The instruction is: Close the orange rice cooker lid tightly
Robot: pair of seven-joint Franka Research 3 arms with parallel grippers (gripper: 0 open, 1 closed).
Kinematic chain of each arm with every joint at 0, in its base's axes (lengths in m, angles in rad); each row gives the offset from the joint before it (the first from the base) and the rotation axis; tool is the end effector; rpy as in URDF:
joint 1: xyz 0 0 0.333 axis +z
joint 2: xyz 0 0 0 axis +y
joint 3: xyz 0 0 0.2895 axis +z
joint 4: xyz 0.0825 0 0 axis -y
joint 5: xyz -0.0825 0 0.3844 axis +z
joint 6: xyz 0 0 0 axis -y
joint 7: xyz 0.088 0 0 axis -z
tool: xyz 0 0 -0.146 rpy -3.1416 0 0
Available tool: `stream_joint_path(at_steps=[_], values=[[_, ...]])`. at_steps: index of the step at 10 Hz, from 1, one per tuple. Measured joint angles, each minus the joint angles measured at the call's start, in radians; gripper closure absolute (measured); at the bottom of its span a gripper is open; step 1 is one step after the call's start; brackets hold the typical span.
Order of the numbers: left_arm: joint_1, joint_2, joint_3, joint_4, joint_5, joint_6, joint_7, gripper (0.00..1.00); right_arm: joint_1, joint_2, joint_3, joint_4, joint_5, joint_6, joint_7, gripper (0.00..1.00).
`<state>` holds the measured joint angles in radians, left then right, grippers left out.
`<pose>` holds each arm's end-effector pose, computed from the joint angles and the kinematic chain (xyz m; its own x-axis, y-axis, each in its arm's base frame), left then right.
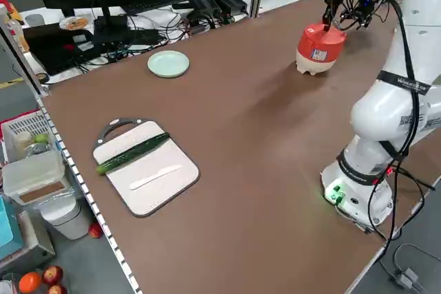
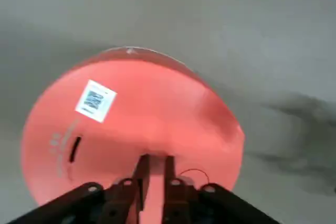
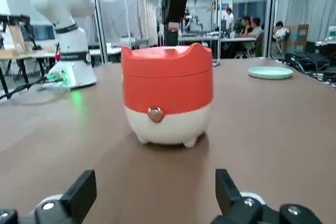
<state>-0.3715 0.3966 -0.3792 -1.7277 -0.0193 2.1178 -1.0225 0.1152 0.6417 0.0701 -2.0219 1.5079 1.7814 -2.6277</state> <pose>0.4807 -0.4319 0.3067 0.9465 0.2966 -0.1270 0.3096 -0.9458 0.0979 0.5058 0.2231 0.1111 0.0028 0.1745 0.9847 0.9919 0.1242 -0.0249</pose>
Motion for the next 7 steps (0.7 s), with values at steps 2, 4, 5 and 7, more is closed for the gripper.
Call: stream_joint_path(at_steps=[2,4,5,7], values=[[0.013,-0.003,0.003,0.163,0.000,-0.203,0.001,0.44,0.055,0.040,0.020,0.001,0.111,0.008,-0.022,0.01],[0.055,-0.025,0.007,0.247,0.010,-0.262,0.004,0.16,0.091,0.049,0.021,-0.005,0.167,0.029,-0.023,0.11],[0.093,-0.047,0.007,0.256,0.012,-0.273,0.021,0.03,0.098,0.051,0.021,-0.010,0.188,0.031,-0.028,0.14],[0.195,-0.111,0.007,0.260,0.013,-0.296,0.117,0.00,0.115,0.054,0.025,-0.031,0.245,0.031,-0.036,0.30]])
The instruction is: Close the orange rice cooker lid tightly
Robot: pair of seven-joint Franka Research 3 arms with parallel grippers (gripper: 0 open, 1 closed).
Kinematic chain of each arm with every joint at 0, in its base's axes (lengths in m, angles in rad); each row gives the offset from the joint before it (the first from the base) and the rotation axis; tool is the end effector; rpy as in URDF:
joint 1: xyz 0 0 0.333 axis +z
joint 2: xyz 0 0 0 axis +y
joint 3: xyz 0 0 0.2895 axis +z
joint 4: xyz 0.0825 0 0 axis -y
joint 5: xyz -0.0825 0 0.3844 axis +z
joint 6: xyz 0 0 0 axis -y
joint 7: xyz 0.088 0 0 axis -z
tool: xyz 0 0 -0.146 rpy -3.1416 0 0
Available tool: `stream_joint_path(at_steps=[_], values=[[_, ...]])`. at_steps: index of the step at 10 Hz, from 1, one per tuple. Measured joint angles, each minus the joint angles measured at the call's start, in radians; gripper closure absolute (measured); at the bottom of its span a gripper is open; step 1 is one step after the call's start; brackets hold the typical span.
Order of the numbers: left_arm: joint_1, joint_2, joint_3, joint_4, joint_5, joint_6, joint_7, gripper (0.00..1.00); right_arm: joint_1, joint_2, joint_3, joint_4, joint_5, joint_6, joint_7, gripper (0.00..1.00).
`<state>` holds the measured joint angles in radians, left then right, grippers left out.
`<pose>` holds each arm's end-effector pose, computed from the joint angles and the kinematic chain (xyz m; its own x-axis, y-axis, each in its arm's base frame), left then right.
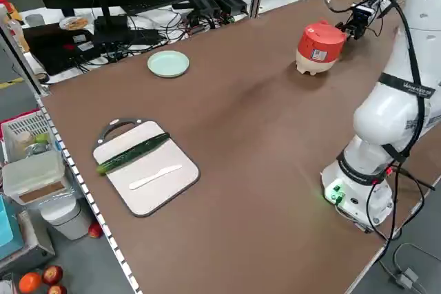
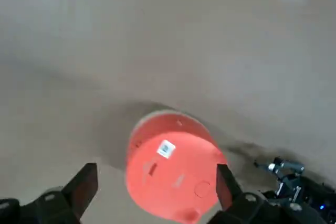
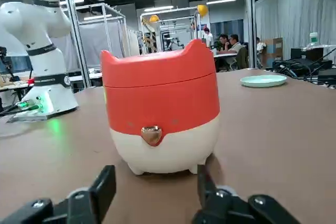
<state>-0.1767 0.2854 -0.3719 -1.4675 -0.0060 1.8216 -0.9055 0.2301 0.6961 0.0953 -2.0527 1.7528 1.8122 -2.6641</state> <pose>0.5652 -0.3192 0.4709 0.9303 0.3654 -0.0317 0.3662 -0.9207 0.1349 0.4745 0.2890 0.0848 0.0957 0.0984 0.9905 0.9944 0.0354 -0.0996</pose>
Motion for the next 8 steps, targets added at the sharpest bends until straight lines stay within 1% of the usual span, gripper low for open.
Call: stream_joint_path(at_steps=[2,4,6,7,8], values=[[0.108,-0.051,0.000,0.000,0.000,-0.048,0.161,0.00,0.018,0.011,0.017,-0.025,0.039,0.000,-0.037,0.28],[0.206,-0.078,0.000,0.000,0.000,-0.142,0.332,0.00,0.020,0.016,0.043,-0.040,0.070,0.000,-0.056,0.27],[0.300,-0.100,0.002,-0.001,0.000,-0.190,0.494,0.00,0.020,0.017,0.064,-0.047,0.135,-0.002,-0.065,0.25],[0.326,-0.105,0.016,-0.001,0.000,-0.192,0.577,0.00,0.021,0.018,0.071,-0.048,0.156,-0.002,-0.070,0.25],[0.317,-0.110,0.066,-0.001,0.000,-0.193,0.667,0.00,0.021,0.018,0.074,-0.048,0.172,-0.002,-0.071,0.25]])
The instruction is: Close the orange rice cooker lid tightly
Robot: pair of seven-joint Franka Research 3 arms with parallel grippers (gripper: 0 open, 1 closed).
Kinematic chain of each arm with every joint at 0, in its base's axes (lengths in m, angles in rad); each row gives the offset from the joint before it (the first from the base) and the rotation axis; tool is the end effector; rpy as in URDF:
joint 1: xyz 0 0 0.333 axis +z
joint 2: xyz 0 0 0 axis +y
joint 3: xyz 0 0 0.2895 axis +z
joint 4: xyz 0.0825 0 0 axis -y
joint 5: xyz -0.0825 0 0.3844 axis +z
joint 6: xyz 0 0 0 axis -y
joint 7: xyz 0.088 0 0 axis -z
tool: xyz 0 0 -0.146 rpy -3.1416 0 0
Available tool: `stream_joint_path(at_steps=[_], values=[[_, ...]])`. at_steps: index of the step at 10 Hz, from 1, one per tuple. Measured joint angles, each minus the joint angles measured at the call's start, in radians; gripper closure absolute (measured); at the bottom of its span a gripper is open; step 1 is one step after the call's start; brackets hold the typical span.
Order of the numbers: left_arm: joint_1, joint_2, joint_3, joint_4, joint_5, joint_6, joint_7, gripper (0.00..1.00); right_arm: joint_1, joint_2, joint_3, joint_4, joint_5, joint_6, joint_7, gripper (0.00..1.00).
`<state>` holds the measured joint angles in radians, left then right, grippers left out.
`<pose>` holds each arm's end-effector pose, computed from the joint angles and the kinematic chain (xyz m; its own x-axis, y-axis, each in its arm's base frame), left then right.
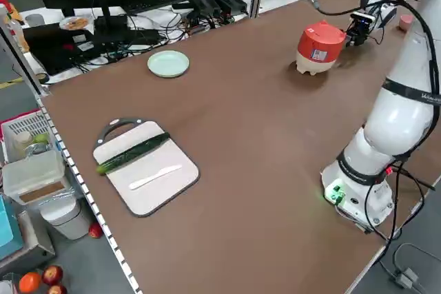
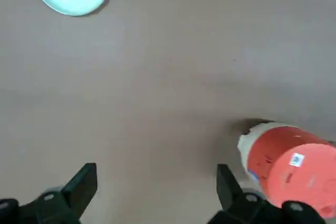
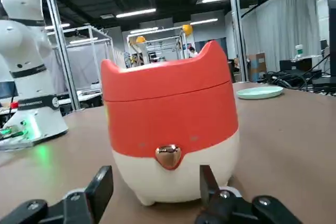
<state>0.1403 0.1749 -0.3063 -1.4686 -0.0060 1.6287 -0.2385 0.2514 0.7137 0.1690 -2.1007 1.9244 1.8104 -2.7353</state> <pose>0.5989 -0.0888 0.5154 0.9969 0.0764 -0.0204 0.0775 -0.9955 0.0552 0.4429 0.3301 0.0780 0.1350 0.0090 0.9908 0.9905 -0.0286 -0.1347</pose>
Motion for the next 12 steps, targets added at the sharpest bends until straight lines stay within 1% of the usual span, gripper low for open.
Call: stream_joint_path(at_steps=[2,3,5,7,10,12], values=[[-0.086,-0.018,0.156,0.000,0.000,0.000,0.132,0.00,0.002,0.000,0.003,0.002,0.031,0.000,-0.009,0.25],[-0.115,-0.025,0.196,0.000,0.000,0.000,0.161,0.00,0.008,0.000,0.004,0.007,0.047,0.000,-0.010,0.25],[-0.145,-0.037,0.208,0.000,0.002,-0.001,0.163,0.00,0.027,0.000,0.005,0.014,0.079,0.003,-0.019,0.25],[-0.176,-0.038,0.207,-0.001,0.004,-0.001,0.128,0.00,0.033,0.001,0.004,0.015,0.099,0.009,-0.023,0.25],[-0.156,-0.038,0.208,-0.003,0.004,-0.001,0.120,0.00,0.032,0.003,-0.001,0.017,0.118,0.010,-0.025,0.25],[-0.152,-0.038,0.208,-0.003,0.004,0.000,0.122,0.00,0.032,0.014,-0.001,0.035,0.141,0.012,-0.026,0.25]])
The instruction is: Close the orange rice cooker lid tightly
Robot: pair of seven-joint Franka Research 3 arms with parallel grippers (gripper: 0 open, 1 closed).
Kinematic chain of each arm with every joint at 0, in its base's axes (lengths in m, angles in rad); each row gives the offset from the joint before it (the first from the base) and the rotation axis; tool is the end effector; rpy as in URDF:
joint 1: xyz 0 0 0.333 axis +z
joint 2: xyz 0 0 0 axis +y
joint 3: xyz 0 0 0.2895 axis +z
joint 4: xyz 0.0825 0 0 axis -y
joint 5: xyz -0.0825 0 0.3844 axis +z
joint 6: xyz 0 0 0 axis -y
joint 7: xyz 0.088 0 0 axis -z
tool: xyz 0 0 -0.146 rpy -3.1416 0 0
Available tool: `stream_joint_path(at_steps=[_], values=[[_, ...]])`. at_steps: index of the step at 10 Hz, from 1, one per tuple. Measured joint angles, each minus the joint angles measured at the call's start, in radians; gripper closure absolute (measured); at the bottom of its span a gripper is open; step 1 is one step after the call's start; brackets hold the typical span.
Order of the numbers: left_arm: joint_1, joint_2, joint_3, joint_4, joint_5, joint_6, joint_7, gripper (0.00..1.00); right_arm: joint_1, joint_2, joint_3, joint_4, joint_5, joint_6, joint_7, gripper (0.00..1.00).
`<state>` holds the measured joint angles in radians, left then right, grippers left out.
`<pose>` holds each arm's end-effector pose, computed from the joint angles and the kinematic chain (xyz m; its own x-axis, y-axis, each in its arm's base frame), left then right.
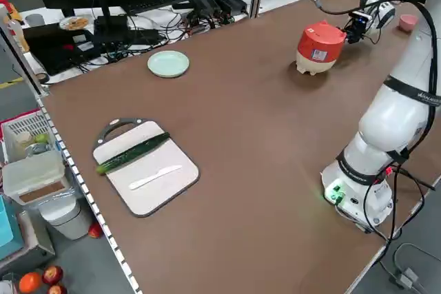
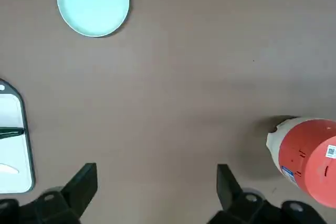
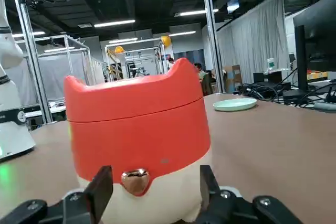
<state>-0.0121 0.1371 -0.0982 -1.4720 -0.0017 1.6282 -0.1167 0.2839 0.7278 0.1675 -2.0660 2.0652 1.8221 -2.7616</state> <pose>0.5959 -0.0630 0.5323 0.9998 0.0077 0.0179 0.0074 -0.9998 0.0173 0.4599 0.3454 0.0833 0.1216 -0.0380 0.9919 0.9835 -0.1303 -0.1256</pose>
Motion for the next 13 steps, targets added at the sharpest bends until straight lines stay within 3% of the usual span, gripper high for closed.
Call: stream_joint_path(at_steps=[13], values=[[0.023,0.000,0.007,0.000,0.000,0.000,0.004,0.00,0.031,0.036,0.006,0.038,0.014,0.012,-0.010,0.25]])
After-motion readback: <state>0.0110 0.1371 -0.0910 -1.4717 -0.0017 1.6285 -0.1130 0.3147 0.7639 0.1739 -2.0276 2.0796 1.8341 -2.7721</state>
